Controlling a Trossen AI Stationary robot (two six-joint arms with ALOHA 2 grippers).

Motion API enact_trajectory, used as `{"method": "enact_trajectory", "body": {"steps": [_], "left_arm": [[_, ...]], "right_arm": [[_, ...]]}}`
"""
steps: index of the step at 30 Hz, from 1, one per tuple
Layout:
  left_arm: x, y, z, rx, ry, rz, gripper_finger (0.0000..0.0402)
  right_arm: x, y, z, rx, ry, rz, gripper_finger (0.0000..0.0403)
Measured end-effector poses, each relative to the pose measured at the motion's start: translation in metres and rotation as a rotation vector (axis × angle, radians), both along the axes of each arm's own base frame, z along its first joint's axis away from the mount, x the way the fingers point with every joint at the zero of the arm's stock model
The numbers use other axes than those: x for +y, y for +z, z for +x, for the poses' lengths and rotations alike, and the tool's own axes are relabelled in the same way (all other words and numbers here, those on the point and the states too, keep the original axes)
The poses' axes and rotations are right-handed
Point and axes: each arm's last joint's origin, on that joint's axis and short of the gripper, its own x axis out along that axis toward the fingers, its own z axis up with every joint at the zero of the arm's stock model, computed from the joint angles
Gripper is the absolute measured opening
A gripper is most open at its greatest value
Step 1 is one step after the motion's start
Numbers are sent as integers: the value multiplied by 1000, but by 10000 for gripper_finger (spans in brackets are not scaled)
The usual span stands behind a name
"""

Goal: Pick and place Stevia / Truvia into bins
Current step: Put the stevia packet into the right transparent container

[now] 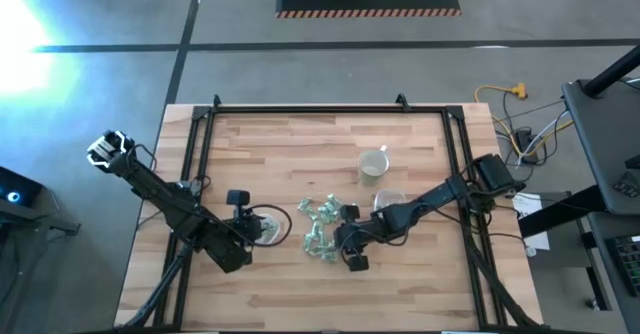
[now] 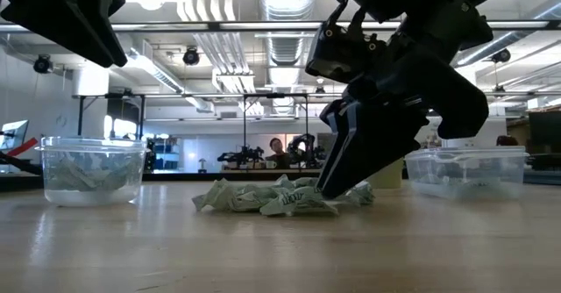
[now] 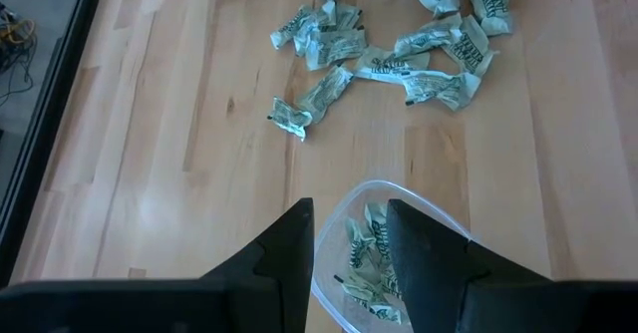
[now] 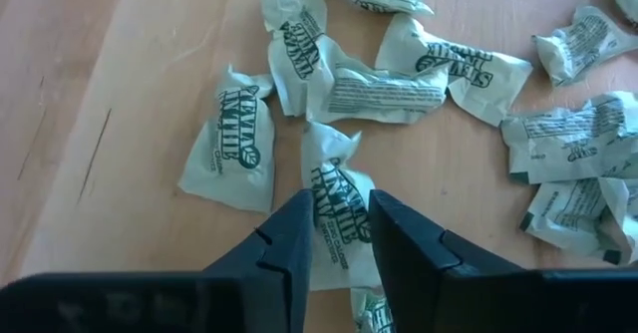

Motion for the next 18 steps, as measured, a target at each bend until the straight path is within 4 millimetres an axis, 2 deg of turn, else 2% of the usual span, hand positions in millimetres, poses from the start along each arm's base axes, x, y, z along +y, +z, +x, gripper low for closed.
{"method": "enact_trajectory", "body": {"steps": [9,13,18], "left_arm": [[0,0,0,1,0,-1,112],[0,0,0,1,0,0,112],[0,0,0,1,0,-1,112]], "right_arm": [[0,-1,-1,13,49,-43,17],[0,0,-1,9,66,-55,9],[3,10,8,-33,109,-78,9]]}}
